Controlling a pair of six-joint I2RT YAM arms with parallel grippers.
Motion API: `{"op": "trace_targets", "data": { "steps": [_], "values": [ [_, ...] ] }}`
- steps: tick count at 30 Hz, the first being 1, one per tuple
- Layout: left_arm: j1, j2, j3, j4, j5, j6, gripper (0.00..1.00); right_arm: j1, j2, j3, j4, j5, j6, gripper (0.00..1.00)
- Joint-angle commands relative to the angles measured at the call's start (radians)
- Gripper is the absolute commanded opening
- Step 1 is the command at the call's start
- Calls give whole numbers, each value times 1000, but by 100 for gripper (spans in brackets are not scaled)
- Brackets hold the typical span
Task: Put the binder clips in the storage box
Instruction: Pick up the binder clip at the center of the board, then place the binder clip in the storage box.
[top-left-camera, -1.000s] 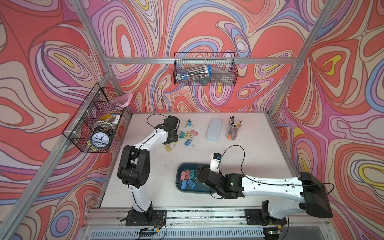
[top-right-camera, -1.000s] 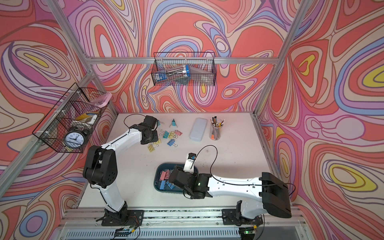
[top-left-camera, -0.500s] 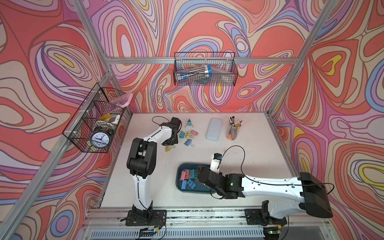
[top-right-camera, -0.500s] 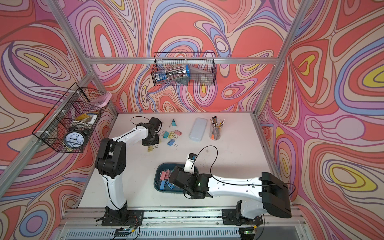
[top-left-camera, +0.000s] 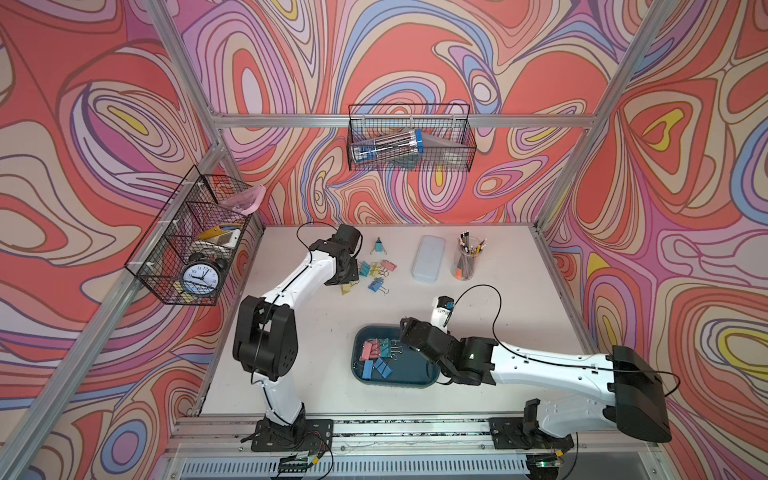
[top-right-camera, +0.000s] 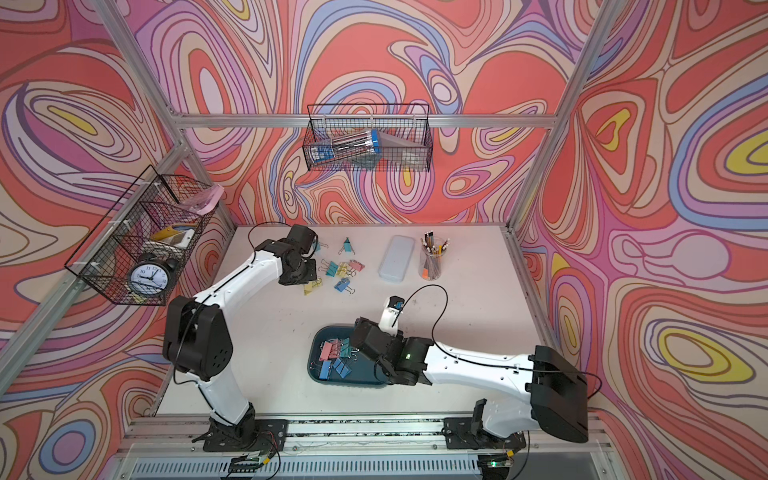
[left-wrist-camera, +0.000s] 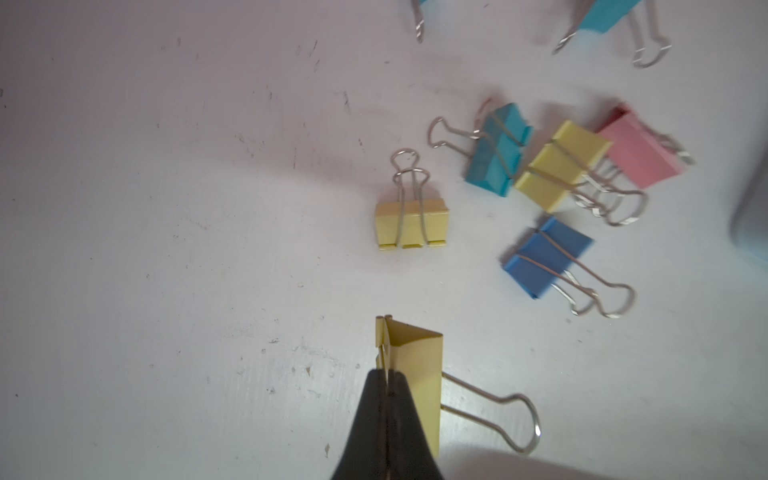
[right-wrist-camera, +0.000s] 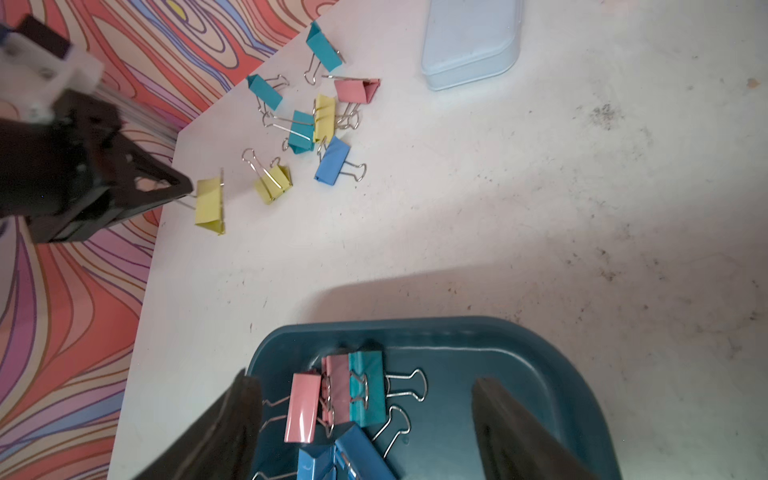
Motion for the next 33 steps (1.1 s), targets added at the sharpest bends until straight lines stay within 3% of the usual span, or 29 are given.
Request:
{"op": "trace_targets", "data": {
  "steps": [1, 8, 14, 19, 25, 33],
  "values": [
    [-65, -111, -14, -62, 86, 7, 0, -76, -40, -50, 55, -69, -58, 85],
    [-334, -291, -22, -172, 17, -34, 0, -210, -77, -106, 52, -104, -59, 98],
    [-587, -352, -87, -210, -56, -150, 0, -288, -141, -188, 58, -111, -23, 98],
    [-776, -311, -160, -186, -102, -264, 0, -325, -215, -258, 62, -128, 2, 98],
    [-861, -170, -245, -163, -105, -308, 0, -330, -272, -292, 14, -118, 27, 98],
    [-873, -90, -356, -67, -138, -305, 0, -330, -289, -337, 47, -134, 71, 98]
  ]
}}
